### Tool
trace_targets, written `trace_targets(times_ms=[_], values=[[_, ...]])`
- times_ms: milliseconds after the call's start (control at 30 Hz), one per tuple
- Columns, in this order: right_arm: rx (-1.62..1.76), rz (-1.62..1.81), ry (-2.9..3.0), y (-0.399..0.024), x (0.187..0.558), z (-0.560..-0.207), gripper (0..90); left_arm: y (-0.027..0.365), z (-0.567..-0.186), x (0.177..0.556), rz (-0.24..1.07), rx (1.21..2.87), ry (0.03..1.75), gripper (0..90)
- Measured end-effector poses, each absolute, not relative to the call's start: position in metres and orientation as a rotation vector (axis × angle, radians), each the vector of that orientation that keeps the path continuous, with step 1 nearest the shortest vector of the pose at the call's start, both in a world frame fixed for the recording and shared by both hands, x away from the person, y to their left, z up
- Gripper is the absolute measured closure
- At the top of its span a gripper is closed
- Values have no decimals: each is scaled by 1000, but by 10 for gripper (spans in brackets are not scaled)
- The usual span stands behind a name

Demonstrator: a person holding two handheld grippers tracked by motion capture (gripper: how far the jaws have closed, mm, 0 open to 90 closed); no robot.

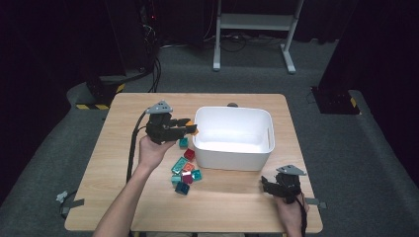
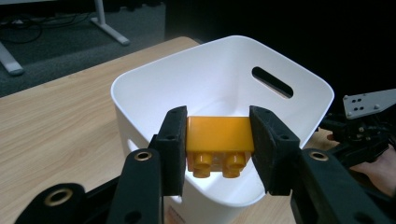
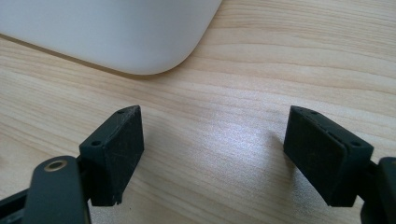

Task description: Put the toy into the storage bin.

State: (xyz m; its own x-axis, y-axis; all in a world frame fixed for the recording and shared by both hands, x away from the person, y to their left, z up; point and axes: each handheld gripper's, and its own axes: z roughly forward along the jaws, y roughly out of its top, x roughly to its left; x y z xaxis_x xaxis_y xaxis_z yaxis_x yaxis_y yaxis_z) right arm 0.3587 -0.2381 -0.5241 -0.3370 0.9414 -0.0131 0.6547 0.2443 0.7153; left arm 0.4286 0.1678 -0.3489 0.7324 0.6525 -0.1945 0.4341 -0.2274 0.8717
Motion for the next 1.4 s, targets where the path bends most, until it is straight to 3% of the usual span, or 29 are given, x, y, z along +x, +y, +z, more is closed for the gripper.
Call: trace_targets(times_ms=[1067, 1400], values=[[1455, 864, 2076, -238, 360, -524, 202, 107, -375, 453, 283, 2000, 848, 579], [1455, 864, 2077, -238, 360, -524, 202, 105, -380, 455, 294, 1986, 890, 426]])
